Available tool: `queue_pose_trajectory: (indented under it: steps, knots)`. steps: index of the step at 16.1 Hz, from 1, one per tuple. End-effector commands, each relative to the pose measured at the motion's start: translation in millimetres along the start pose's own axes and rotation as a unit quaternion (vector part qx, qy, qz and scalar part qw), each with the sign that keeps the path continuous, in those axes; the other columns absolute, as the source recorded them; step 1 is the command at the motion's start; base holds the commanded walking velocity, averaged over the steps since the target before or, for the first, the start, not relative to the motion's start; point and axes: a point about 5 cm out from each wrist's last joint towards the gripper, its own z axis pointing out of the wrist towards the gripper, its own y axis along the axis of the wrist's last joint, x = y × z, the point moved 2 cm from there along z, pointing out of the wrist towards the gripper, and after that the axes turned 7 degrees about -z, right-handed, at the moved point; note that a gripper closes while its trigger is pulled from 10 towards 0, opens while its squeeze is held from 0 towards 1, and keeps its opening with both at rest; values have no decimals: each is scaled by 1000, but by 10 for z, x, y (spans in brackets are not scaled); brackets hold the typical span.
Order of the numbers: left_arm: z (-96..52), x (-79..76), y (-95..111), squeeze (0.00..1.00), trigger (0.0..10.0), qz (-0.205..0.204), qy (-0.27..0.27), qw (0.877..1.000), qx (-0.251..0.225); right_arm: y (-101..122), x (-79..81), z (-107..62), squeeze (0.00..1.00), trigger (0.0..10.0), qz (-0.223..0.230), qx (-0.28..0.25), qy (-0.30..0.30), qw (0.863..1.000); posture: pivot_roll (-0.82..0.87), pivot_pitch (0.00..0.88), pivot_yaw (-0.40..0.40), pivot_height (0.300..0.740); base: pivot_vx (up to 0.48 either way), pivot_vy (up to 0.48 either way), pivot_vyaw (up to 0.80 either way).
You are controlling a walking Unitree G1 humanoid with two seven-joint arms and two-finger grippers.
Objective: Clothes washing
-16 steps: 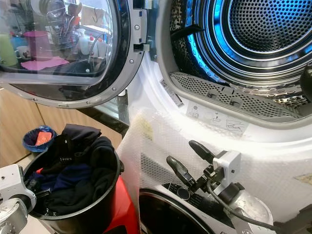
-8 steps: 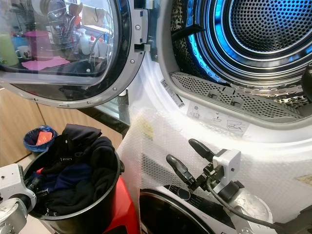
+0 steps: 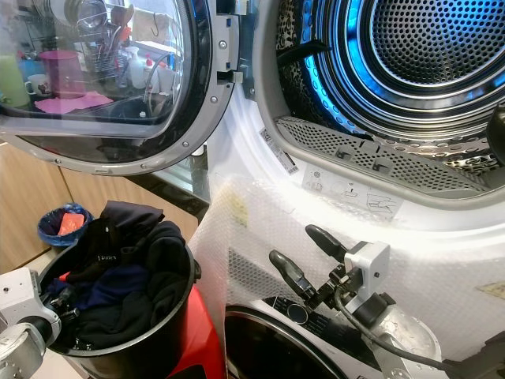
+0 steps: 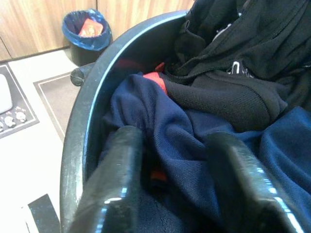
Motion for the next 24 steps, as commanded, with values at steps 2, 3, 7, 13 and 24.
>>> queue_pose_trajectory:
  steps: [2,3,7,13,24]
  knots:
    - [46,45,17,1000,10000,-8,1,1000,5,36,-16,-13,0,10000,-6,1,1,1000,95,0,-104,740,0,0,0]
    - [68,74,16,1000,10000,-11,1,1000,8,39,-13,-23,0,10000,-6,2,1,1000,89,0,-107,740,0,0,0]
    - [138,131,6,1000,10000,-7,6,1000,16,59,-16,-59,0,10000,-8,6,1,1000,73,0,-113,740,0,0,0]
    - [238,130,-84,0,10000,-20,9,998,54,86,-18,-129,0,10000,-14,18,0,1000,46,0,-116,740,0,0,0]
    - [277,97,-74,0,0,-25,3,998,52,100,-16,-148,0,10000,-15,24,-3,1000,39,0,-110,740,0,0,0]
